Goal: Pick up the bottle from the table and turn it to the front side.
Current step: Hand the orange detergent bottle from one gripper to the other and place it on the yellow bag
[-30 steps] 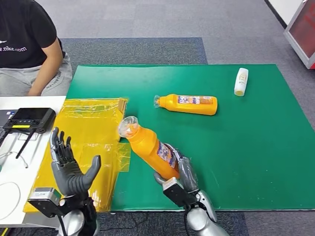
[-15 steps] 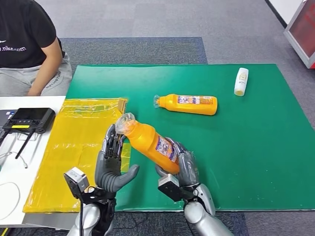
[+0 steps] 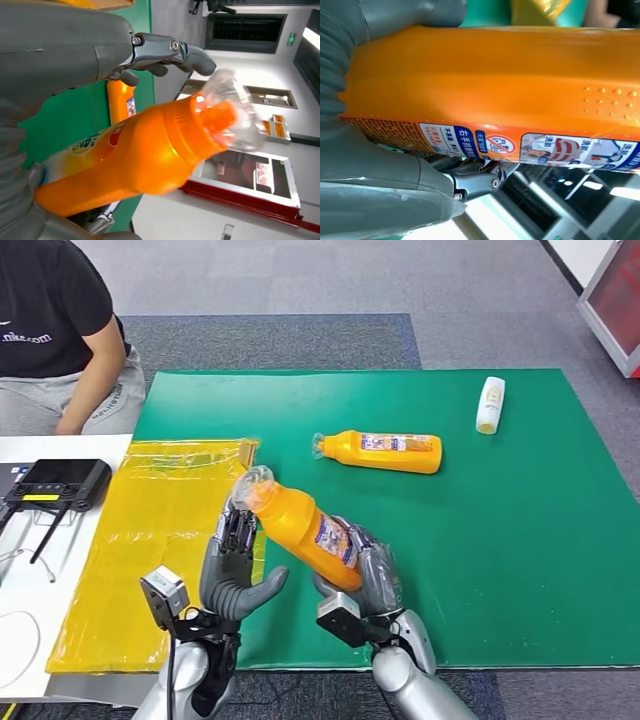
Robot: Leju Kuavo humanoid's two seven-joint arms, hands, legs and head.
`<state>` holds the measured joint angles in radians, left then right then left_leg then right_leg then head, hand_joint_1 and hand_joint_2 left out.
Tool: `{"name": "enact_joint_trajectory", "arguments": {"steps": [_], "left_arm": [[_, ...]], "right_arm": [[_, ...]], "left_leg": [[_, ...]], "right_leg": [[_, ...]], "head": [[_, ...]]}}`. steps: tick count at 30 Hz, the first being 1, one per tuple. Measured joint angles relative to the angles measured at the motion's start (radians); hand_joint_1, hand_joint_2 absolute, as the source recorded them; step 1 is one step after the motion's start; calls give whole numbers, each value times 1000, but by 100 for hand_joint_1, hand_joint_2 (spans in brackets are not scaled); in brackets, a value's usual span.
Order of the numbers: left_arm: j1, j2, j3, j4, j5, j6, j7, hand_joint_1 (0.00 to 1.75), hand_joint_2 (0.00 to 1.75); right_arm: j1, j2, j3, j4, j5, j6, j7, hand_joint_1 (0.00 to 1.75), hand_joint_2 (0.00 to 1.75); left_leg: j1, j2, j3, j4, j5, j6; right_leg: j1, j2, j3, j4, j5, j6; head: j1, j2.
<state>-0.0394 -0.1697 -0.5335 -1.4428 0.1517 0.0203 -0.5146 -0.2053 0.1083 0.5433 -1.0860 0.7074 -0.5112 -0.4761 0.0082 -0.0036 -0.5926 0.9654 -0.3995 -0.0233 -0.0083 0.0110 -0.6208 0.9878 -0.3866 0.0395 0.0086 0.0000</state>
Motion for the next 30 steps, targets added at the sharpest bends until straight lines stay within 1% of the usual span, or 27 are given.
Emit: {"name": "enact_joint_trajectory", "arguments": {"steps": [6,10,15,18,20,24,25,27,30], "left_arm": [[-14,-9,4,6,9,5,-3,0,175],[-22,-16,6,7,35,14,-10,0,175],[-29,-23,9,7,62,11,-18,0,175],[-32,-27,10,7,63,3,-18,0,175],[-34,-29,10,7,55,-3,-18,0,175],[-52,-29,7,7,36,-19,3,0,175],[-57,-30,6,8,38,-27,13,0,175],[-66,-30,6,11,48,-47,29,0,175],[-75,-31,4,16,57,-62,39,0,175]], "right_arm": [[3,0,38,-53,-2,19,-2,149,175],[13,0,58,-88,-26,38,-2,144,175],[19,0,72,-117,-34,45,3,144,175],[19,0,76,-121,-23,40,12,139,175],[18,0,77,-121,-17,38,15,144,175],[15,0,85,-120,6,33,15,172,175],[14,0,87,-120,14,31,16,175,175],[13,0,91,-119,29,26,19,174,175],[12,0,95,-118,40,22,24,161,175]], "left_leg": [[0,0,-1,0,0,0],[0,0,-1,0,0,0],[0,0,-1,0,0,0],[0,0,-1,0,0,0],[0,0,-1,0,0,0],[0,0,-1,0,0,0],[0,0,-1,0,0,0],[0,0,-1,0,0,0],[0,0,-1,0,0,0]], "right_leg": [[0,0,-1,0,0,0],[0,0,-1,0,0,0],[0,0,-1,0,0,0],[0,0,-1,0,0,0],[0,0,-1,0,0,0],[0,0,-1,0,0,0],[0,0,-1,0,0,0],[0,0,-1,0,0,0],[0,0,-1,0,0,0]], "head": [[0,0],[0,0],[0,0],[0,0],[0,0],[0,0],[0,0],[0,0],[0,0]]}}
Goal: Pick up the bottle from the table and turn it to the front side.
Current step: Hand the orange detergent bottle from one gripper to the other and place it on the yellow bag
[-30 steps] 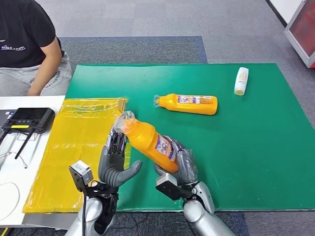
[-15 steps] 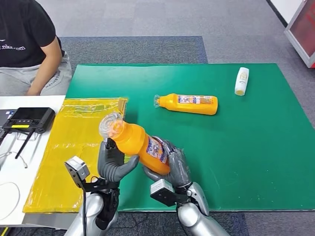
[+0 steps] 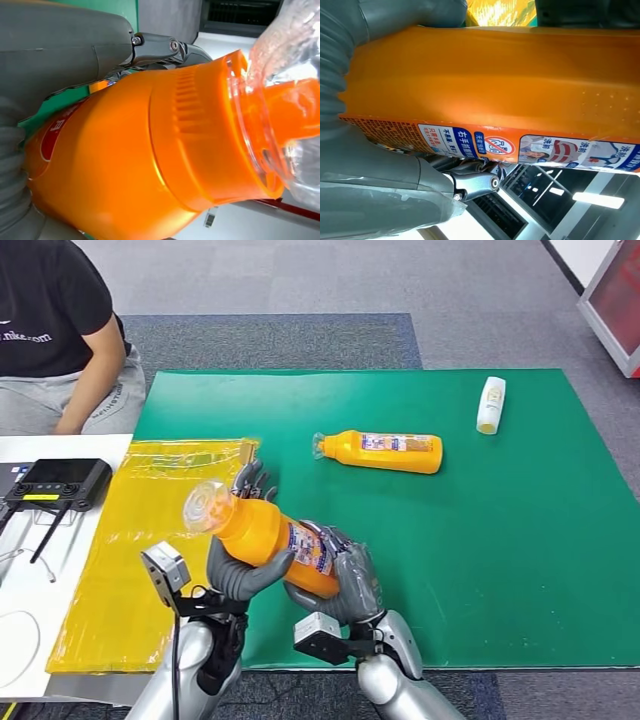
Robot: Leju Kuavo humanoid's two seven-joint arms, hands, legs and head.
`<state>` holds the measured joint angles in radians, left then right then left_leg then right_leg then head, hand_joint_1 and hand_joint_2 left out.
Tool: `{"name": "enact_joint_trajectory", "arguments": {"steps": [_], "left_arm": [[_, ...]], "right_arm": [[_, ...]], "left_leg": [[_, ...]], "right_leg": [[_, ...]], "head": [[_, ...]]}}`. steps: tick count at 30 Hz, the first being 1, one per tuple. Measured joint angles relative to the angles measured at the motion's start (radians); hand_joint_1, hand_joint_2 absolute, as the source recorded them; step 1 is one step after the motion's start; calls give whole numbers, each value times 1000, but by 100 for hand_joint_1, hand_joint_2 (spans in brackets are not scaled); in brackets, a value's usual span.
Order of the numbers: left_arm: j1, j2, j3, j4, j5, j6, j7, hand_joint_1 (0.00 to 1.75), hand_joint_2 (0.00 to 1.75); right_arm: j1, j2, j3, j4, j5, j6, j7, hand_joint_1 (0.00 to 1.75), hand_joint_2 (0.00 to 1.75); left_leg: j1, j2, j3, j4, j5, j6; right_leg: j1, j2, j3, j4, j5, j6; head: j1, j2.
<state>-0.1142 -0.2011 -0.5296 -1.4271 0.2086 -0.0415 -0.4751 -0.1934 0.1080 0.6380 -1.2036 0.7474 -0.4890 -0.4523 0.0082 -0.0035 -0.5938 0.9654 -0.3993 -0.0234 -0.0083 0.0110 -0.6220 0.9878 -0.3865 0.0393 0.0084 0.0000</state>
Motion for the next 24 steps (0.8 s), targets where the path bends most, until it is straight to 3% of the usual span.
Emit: {"name": "enact_joint_trajectory", "arguments": {"steps": [5,6,9,10,12,16,24], "left_arm": [[-17,2,-7,12,2,-44,19,0,175],[-21,3,-7,16,2,-53,24,14,175],[-35,5,-8,28,2,-65,35,145,175],[-39,5,-8,33,2,-67,41,175,175],[-45,5,-9,44,-1,-69,52,175,175],[-49,7,-9,66,-19,-63,62,175,175],[-48,37,-2,69,-219,51,26,175,175]], "right_arm": [[-7,0,3,9,10,-6,5,151,175],[-9,0,3,12,12,-7,5,141,175],[-14,0,4,18,12,-8,6,38,175],[-15,0,3,19,8,-8,7,8,175],[-15,0,2,21,-2,-8,11,0,175],[-11,0,2,22,-12,-15,18,0,0],[7,0,-18,24,-36,-16,22,0,0]], "left_leg": [[0,0,0,0,0,0],[0,0,0,0,0,0],[0,0,0,0,0,0],[0,0,0,0,0,0],[0,0,0,0,0,0],[0,0,0,0,0,0],[0,0,-1,0,0,0]], "right_leg": [[0,0,0,0,0,0],[0,0,0,0,0,0],[0,0,0,0,0,0],[0,0,0,0,0,0],[0,0,0,0,0,0],[0,0,-1,0,0,0],[0,0,-1,0,0,0]], "head": [[0,0],[0,0],[0,0],[0,0],[0,0],[0,0],[0,0]]}}
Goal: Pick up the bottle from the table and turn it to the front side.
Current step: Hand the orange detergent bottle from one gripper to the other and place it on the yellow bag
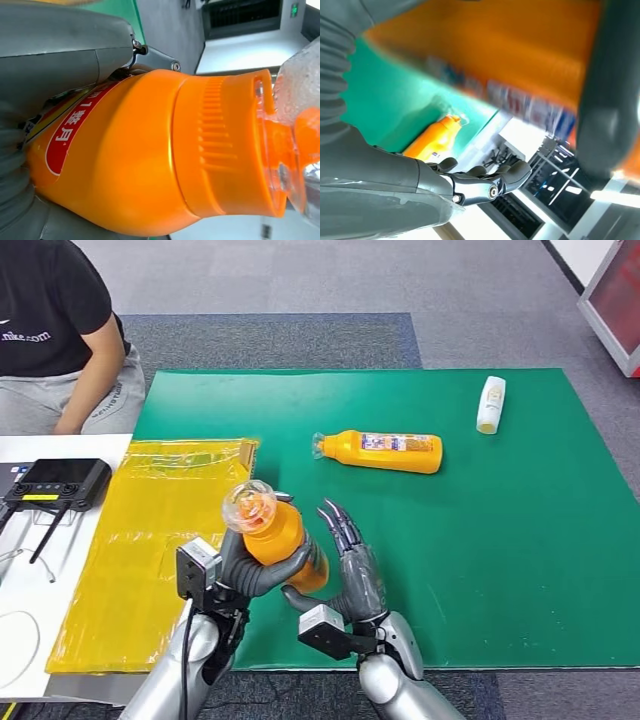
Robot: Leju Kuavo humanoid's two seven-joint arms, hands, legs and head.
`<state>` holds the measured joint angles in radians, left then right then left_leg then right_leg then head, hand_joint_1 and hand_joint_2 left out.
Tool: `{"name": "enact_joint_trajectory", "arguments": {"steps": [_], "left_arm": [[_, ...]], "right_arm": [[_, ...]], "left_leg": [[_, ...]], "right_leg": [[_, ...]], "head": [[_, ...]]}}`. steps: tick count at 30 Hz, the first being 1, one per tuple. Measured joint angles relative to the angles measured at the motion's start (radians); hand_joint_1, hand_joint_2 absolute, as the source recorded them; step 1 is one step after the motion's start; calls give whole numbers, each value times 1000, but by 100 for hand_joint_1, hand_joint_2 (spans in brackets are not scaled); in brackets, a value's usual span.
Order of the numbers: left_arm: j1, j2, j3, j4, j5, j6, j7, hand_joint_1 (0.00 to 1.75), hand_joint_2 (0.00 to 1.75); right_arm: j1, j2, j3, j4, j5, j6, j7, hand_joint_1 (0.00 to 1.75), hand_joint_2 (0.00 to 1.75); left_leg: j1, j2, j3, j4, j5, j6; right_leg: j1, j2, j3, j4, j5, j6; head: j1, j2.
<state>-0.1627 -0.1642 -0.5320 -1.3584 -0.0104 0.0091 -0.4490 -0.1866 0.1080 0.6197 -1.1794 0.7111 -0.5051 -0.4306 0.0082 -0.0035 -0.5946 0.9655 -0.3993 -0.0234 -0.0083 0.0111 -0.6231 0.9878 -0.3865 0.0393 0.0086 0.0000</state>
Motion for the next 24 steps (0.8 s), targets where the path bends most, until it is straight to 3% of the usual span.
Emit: {"name": "enact_joint_trajectory", "arguments": {"steps": [9,16,20,24], "left_arm": [[-9,85,44,-41,-219,55,11,175,175],[-59,233,64,-48,-617,55,93,175,175],[-87,329,59,-16,-739,-7,120,175,175],[-91,363,50,47,-736,-28,118,175,175]], "right_arm": [[23,1,-35,18,-40,25,-31,0,0],[42,7,-65,26,-73,58,-43,0,0],[62,14,-90,28,-93,65,-49,0,175],[71,24,-107,40,-107,69,-56,0,175]], "left_leg": [[0,0,0,0,0,0],[1,0,-1,0,2,-2],[1,1,-1,0,2,-3],[1,1,-1,0,2,-3]], "right_leg": [[0,0,0,0,0,0],[1,0,-2,1,0,-1],[2,2,-3,1,2,-3],[2,1,-3,1,2,-3]], "head": [[0,0],[0,0],[0,0],[0,0]]}}
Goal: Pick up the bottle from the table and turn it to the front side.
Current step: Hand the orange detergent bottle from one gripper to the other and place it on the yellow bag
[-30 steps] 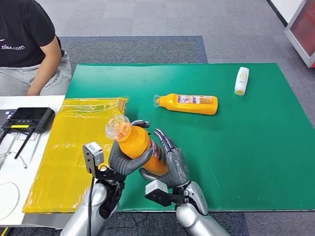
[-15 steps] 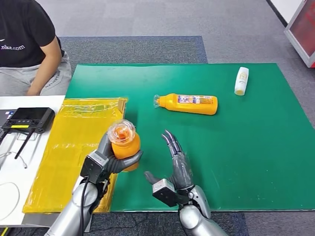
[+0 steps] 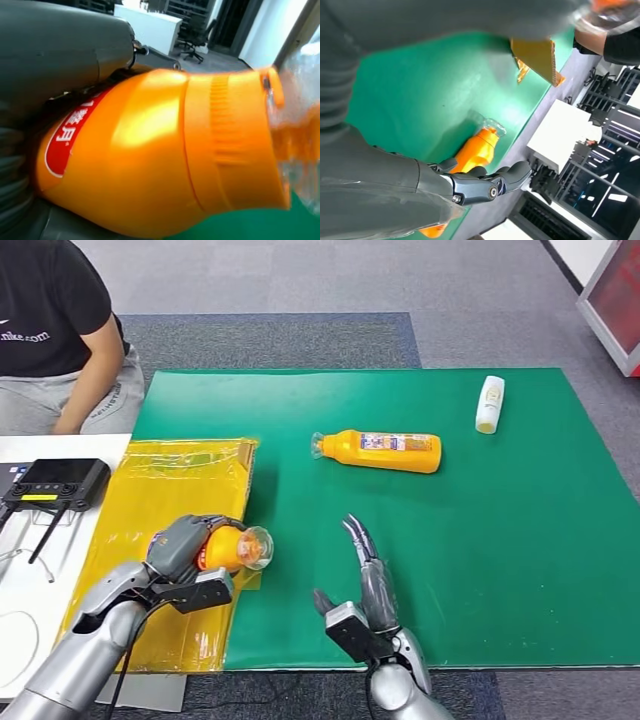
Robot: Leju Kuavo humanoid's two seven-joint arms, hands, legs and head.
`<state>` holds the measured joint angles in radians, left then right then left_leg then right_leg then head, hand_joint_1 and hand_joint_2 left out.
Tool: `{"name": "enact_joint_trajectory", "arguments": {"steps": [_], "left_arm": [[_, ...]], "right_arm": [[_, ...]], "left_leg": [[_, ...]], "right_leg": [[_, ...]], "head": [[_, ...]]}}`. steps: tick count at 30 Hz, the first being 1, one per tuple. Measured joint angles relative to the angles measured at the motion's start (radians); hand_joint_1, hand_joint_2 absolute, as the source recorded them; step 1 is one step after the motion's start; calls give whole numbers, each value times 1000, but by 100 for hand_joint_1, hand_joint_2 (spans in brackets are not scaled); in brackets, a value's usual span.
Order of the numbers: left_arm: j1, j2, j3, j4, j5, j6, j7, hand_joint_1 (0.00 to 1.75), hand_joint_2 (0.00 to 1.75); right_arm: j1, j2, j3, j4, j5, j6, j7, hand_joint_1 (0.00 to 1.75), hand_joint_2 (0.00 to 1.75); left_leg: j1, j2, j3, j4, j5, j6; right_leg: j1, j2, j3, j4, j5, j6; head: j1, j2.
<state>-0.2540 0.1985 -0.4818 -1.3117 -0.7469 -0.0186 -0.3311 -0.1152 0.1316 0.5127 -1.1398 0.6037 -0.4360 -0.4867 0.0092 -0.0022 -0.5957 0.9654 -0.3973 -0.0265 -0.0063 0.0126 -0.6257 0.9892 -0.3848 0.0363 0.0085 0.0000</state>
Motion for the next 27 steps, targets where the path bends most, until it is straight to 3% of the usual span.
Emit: {"name": "enact_joint_trajectory", "arguments": {"steps": [10,11,14,15,27], "left_arm": [[-45,-33,-19,125,48,21,-3,175,175],[-50,-37,-20,135,48,24,-4,140,175],[-60,-50,-25,159,45,32,-7,10,175],[-63,-54,-28,168,47,33,-7,1,175],[-89,-117,-54,269,24,103,-7,0,175]], "right_arm": [[-1,18,-10,36,-16,4,-7,0,175],[-1,19,-10,39,-17,5,-8,0,175],[-2,20,-10,46,-20,7,-13,0,175],[-2,21,-10,48,-22,9,-17,0,175],[-11,24,-10,69,-40,26,-51,0,175]], "left_leg": [[-1,-2,7,-1,0,0],[-1,-2,8,-1,0,0],[-1,-2,12,-1,1,0],[-1,-2,13,-1,1,1],[-1,-2,12,-1,3,1]], "right_leg": [[-2,-2,8,0,0,0],[-1,-2,9,0,0,0],[-1,-2,13,0,0,-1],[-1,-3,14,0,0,-1],[-2,-2,13,0,2,0]], "head": [[0,0],[0,0],[0,0],[0,0],[0,0]]}}
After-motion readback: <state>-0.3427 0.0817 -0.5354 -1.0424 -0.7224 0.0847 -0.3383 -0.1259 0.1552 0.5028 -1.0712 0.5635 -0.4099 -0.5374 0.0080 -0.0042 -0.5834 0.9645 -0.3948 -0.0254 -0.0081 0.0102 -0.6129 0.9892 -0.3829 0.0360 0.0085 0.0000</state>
